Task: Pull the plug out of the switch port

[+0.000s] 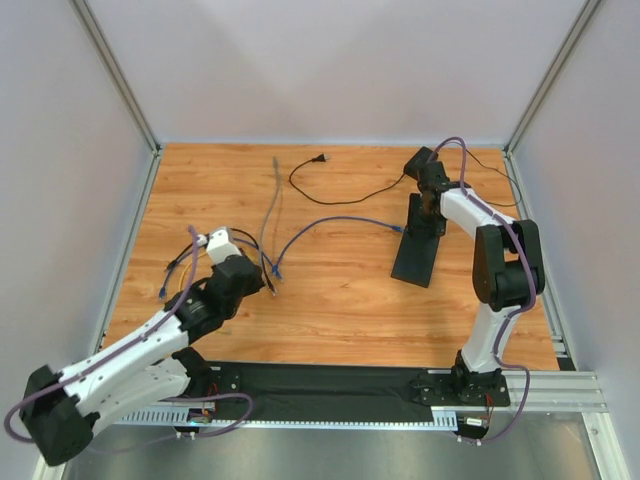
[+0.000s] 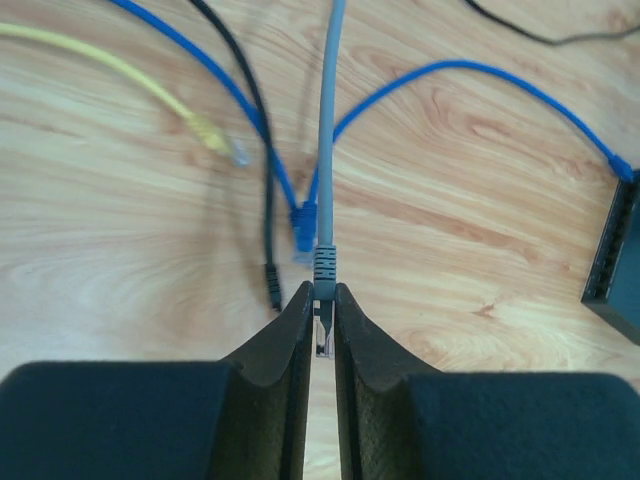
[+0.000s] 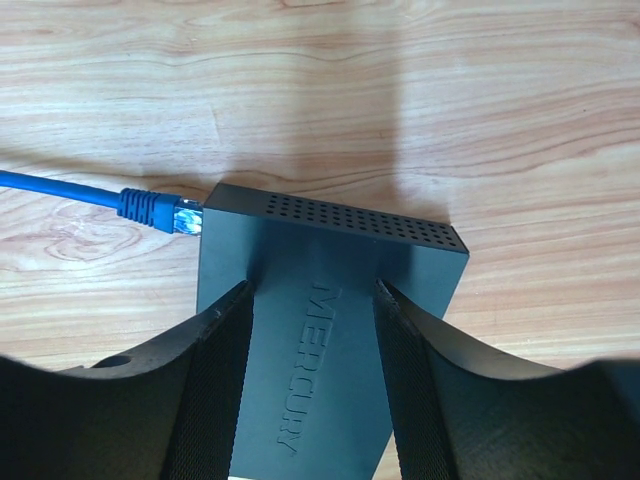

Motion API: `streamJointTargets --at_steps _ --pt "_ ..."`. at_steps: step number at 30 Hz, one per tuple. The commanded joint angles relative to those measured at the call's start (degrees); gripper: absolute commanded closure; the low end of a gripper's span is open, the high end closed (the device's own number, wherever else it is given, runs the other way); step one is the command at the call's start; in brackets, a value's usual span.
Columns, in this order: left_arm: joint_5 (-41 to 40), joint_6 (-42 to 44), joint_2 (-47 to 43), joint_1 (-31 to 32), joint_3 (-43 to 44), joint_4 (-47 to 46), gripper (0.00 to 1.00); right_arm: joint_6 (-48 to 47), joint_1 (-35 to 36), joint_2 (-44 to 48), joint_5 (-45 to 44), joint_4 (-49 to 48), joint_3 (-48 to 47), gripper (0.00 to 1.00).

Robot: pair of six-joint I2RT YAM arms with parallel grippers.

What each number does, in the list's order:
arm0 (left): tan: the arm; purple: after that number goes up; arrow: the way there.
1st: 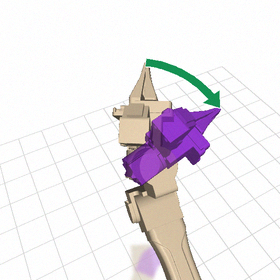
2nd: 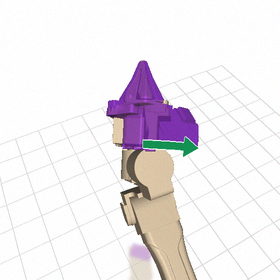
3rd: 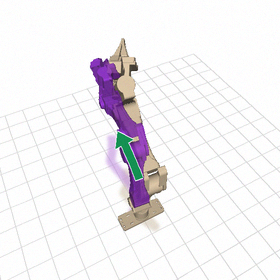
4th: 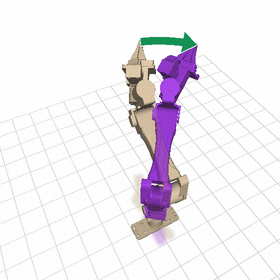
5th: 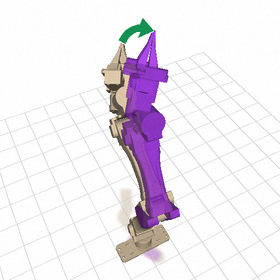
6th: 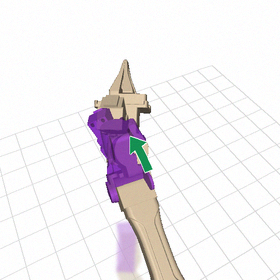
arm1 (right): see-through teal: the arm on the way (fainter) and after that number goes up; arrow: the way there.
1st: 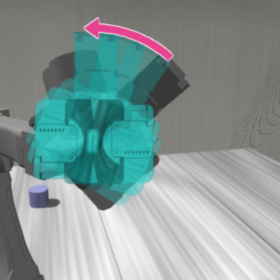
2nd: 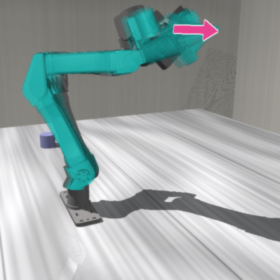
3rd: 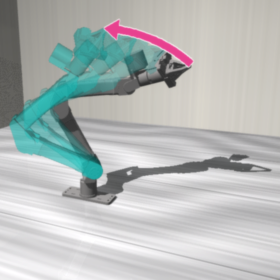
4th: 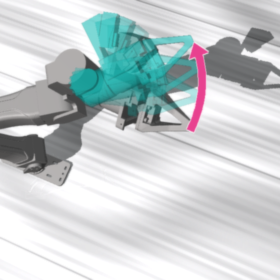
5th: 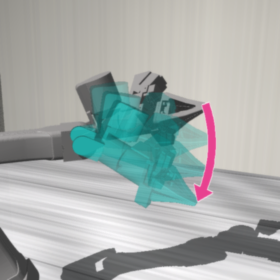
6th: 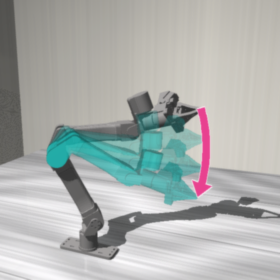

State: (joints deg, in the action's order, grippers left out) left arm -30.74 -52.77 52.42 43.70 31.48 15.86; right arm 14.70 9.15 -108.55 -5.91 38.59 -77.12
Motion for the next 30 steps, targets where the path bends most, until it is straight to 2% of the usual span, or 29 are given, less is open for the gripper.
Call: streamJointTargets --at_steps 1,3,7,11,12,14,18,22,25,30 --pt "-5.5 -3.4 -8.9 -0.7 -1.6 15.7 0.82 -0.5 1.0 -3.8 0.8 1.6 0.7 0.47" --pt "-5.1 -4.8 -12.6 -0.8 -3.0 18.3 0.82 -0.6 1.4 -3.9 0.6 1.7 0.6 0.47" --pt "-5.7 -7.3 -12.9 -0.7 -4.3 23.0 0.8 -0.6 1.7 -4.1 0.6 1.9 0.4 0.47" --pt "-6.3 -9.4 -10.4 -0.8 -3.9 24.1 0.64 -0.7 1.9 -4.3 0.3 2.0 0.2 0.47" --pt "-6.4 -9.5 -10.2 -0.8 -3.7 24.0 0.56 -0.8 2.0 -4.4 0.3 2.1 0.2 0.47" --pt "-6.4 -9.4 -9.3 -0.9 -3.0 22.9 0.48 -0.8 2.0 -4.5 0.3 2.1 0.1 0.47" --pt "-4.9 -2.8 -6.6 -0.9 -1.3 15.1 0.43 -0.8 2.2 -4.7 0.3 2.2 0.0 0.47" --pt "-0.2 3.4 0.4 -0.9 2.6 0.3 0.42 -0.5 2.3 -4.7 0.2 2.2 -0.1 0.47" --pt "4.3 5.9 9.3 -1.1 8.5 -6.9 0.41 -0.2 2.3 -3.3 -0.1 1.6 0.5 0.47" --pt "17.8 9.7 26.2 -1.3 20.6 -18.5 0.45 0.0 2.2 0.9 1.3 -1.1 2.7 0.46"
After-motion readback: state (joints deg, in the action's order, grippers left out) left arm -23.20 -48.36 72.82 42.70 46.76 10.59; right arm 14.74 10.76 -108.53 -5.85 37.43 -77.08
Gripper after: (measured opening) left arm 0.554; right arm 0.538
